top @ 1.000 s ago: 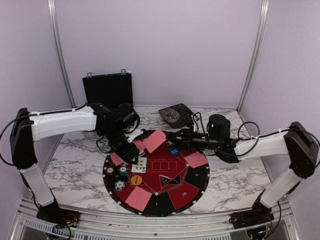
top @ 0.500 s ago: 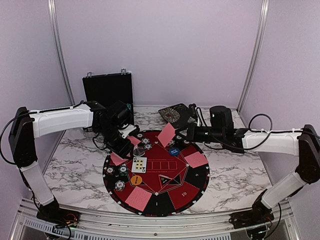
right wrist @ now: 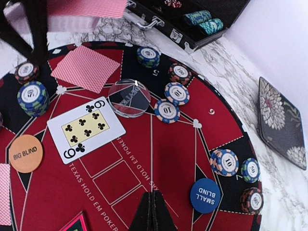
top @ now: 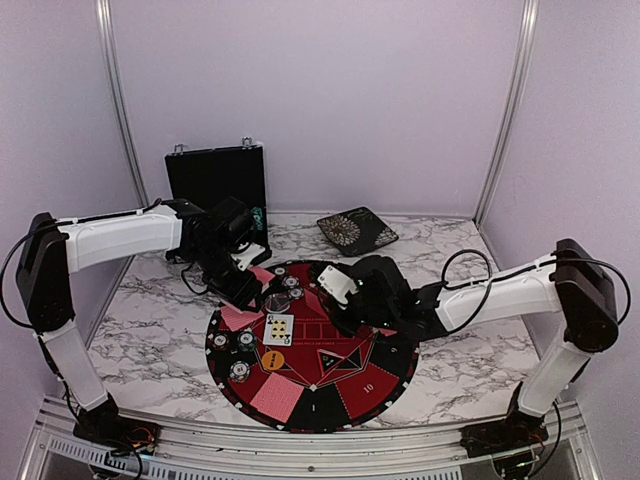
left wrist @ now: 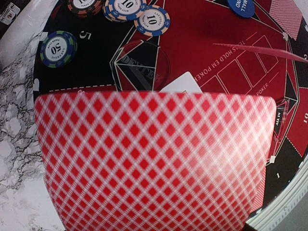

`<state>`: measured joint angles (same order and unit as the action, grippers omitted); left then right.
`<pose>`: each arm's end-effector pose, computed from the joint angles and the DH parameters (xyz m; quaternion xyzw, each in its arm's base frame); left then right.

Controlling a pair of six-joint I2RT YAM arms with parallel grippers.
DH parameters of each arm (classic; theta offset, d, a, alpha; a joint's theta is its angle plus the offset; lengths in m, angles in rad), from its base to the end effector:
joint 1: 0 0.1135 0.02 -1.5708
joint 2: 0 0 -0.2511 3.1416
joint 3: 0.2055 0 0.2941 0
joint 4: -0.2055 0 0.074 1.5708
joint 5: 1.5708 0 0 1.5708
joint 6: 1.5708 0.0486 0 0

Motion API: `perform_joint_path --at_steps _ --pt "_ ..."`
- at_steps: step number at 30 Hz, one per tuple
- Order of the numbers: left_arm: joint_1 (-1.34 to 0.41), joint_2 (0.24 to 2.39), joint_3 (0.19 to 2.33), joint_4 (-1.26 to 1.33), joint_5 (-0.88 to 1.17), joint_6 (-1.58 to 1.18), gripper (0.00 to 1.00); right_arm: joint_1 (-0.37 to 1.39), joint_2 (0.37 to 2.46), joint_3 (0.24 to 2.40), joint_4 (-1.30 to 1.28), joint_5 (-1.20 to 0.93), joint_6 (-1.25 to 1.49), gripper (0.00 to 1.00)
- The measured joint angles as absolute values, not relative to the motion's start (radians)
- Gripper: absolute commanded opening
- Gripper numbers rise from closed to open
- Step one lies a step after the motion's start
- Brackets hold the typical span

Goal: Distribute texas hold em gaming equipment
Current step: Flop the poker card in the community card area.

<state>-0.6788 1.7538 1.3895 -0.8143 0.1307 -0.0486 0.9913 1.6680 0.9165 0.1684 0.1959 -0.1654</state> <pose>0.3095 -0.2578 0.2010 0.3154 0.9266 -0.1290 0.1589 0.2255 0.3272 0.1437 -0.4402 0.7591 0.1104 0.4667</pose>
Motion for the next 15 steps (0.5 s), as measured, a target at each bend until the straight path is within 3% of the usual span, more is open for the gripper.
perform_joint_path --at_steps 15 --pt "-0.67 1.754 1.387 -0.812 0.132 -0.056 0.34 1.119 1.772 0.857 0.361 0.411 -0.406 0.0"
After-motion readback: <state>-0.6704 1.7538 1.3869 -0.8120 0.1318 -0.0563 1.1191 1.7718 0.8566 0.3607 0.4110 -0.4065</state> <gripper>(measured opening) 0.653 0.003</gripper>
